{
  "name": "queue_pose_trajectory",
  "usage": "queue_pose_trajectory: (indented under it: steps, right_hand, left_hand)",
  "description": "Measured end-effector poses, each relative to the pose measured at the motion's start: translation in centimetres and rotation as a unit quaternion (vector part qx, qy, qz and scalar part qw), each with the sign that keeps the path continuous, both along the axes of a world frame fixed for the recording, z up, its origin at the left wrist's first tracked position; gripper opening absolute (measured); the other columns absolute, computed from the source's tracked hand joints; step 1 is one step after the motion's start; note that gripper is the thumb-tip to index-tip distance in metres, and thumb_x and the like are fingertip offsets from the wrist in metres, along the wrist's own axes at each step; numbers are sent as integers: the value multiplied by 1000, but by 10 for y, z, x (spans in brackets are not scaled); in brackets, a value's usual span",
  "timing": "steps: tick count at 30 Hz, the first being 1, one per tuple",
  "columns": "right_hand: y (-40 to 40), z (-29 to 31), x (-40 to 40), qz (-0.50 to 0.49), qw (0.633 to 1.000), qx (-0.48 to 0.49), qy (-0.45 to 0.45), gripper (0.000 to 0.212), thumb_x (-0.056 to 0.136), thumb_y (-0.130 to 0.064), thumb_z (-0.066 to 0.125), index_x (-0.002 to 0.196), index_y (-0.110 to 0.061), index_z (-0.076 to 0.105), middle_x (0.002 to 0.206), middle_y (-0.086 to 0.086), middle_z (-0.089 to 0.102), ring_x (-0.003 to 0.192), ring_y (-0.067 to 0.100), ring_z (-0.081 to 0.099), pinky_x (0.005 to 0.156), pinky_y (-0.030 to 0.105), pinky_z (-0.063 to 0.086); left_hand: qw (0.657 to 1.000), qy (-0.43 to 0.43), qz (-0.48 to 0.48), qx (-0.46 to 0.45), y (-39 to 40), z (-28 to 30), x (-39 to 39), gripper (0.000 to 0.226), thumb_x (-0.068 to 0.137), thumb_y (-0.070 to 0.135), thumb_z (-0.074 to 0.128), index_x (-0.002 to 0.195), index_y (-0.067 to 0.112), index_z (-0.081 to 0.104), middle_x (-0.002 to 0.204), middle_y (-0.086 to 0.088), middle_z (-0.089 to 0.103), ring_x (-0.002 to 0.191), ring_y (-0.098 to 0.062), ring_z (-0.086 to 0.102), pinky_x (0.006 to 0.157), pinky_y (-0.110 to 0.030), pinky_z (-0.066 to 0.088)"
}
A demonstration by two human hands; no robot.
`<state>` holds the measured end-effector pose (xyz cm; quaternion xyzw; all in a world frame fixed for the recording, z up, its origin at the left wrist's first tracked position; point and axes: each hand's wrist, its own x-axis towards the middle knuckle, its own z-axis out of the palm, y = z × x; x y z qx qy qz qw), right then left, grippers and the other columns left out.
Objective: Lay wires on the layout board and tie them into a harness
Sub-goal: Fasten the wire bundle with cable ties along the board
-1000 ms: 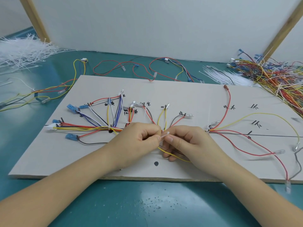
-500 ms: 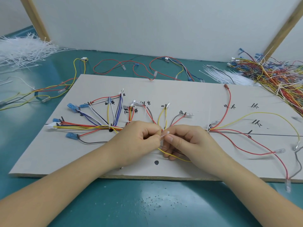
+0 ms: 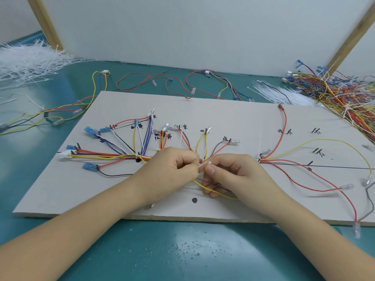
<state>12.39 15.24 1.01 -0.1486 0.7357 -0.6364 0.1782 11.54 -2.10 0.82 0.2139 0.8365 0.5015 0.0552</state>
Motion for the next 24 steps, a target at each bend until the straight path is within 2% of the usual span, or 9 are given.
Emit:
queue_pose_trajectory:
  steps: [11, 16, 21, 24]
  right_hand:
    - [0, -1, 0, 3, 999, 35, 20, 18, 94, -8, 51, 85, -7, 67, 65, -3, 62, 61, 13, 62, 60, 24, 53]
    - [-2, -1, 1, -1, 998, 54, 36, 20, 93, -10, 53, 82, -17, 68, 66, -3, 63, 61, 11, 61, 62, 24, 54]
    - [-1, -1, 1, 1, 997, 64, 37, 17, 93, -10, 53, 86, -13, 68, 69, 1, 64, 62, 12, 62, 62, 23, 53]
    - [-2, 0, 1, 0, 996, 72, 43, 20, 93, -9, 53, 83, -17, 68, 66, -3, 63, 60, 10, 62, 61, 21, 52]
  left_hand:
    - [1000, -7, -11, 2, 0, -1, 0, 27, 72, 18, 43, 47, 22, 33, 45, 9, 26, 43, -4, 25, 44, -13, 20]
    - [1000, -5, -16, -9, 0, -1, -1, 25, 71, 20, 43, 47, 24, 37, 46, 8, 25, 45, -6, 25, 45, -16, 20]
    - [1000, -3, -11, -9, 0, -1, -1, 26, 70, 18, 43, 46, 23, 33, 45, 8, 25, 44, -5, 25, 45, -16, 20]
    - [1000, -7, -12, -3, -1, -1, 0, 27, 71, 17, 43, 46, 25, 34, 44, 9, 26, 43, -5, 26, 44, -15, 20]
